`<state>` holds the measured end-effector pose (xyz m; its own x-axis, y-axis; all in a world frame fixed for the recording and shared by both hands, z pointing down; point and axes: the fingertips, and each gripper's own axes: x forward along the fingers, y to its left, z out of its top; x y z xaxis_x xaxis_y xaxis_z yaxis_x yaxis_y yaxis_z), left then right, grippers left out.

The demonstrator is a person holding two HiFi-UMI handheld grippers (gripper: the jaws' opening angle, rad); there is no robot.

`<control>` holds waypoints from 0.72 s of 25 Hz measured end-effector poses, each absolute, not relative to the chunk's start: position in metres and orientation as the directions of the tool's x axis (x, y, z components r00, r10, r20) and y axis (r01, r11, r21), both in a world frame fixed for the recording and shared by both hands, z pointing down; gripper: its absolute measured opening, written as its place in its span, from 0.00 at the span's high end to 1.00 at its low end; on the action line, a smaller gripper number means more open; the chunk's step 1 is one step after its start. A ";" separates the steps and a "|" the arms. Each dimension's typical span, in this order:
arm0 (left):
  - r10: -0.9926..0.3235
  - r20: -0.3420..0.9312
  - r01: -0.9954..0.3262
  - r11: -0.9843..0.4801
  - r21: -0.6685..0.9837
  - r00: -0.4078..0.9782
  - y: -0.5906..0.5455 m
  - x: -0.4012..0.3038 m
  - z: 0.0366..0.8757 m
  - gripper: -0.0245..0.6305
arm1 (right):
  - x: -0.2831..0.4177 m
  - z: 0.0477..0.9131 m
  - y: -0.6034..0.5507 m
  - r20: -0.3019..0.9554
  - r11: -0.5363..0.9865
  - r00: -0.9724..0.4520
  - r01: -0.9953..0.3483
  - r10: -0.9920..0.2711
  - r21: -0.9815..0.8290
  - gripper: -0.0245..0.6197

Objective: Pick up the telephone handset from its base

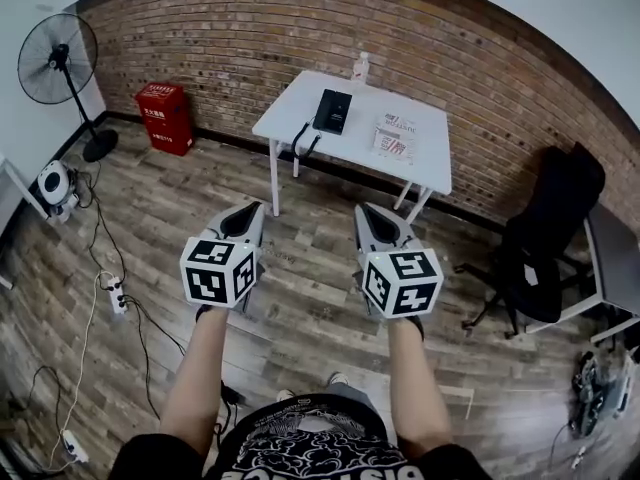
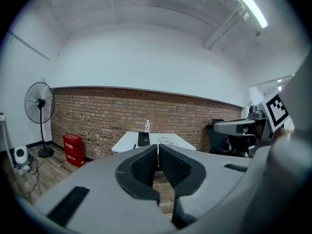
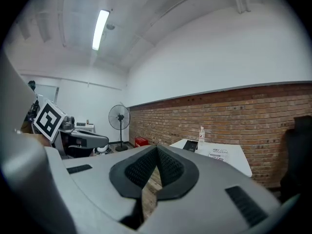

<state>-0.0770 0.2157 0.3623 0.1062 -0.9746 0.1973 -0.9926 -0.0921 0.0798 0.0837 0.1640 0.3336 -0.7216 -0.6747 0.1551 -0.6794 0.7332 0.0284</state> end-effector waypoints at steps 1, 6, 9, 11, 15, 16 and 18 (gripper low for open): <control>-0.975 0.190 -0.991 -0.100 0.086 0.115 0.214 -0.077 0.361 0.94 | 0.083 0.333 0.163 0.154 0.731 -0.720 -0.681 -0.677 0.029 0.96; -0.974 0.179 -0.989 -0.125 0.081 0.138 0.199 -0.074 0.361 0.94 | 0.080 0.335 0.151 0.150 0.729 -0.718 -0.684 -0.680 0.029 0.96; -0.972 0.182 -0.988 -0.133 0.079 0.146 0.182 -0.073 0.362 0.94 | 0.079 0.339 0.136 0.152 0.729 -0.719 -0.684 -0.679 0.023 0.96; -0.971 0.188 -0.987 -0.138 0.077 0.150 0.167 -0.073 0.364 0.94 | 0.078 0.342 0.122 0.153 0.729 -0.719 -0.684 -0.678 0.018 0.96; -0.968 0.194 -0.987 -0.149 0.065 0.159 0.128 -0.075 0.370 0.94 | 0.072 0.353 0.083 0.165 0.734 -0.723 -0.679 -0.671 0.006 0.96; -0.968 0.196 -0.987 -0.148 0.065 0.159 0.117 -0.076 0.372 0.94 | 0.071 0.356 0.072 0.169 0.735 -0.724 -0.678 -0.669 0.002 0.96; -0.967 0.201 -0.987 -0.145 0.065 0.155 0.092 -0.079 0.374 0.94 | 0.068 0.360 0.047 0.173 0.736 -0.726 -0.677 -0.666 -0.006 0.96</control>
<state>-0.0789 0.0919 0.3737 0.1553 -0.9671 0.2014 -0.9873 -0.1450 0.0652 0.0682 0.0468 0.3596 -0.7257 -0.6659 0.1730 -0.6768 0.7362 -0.0056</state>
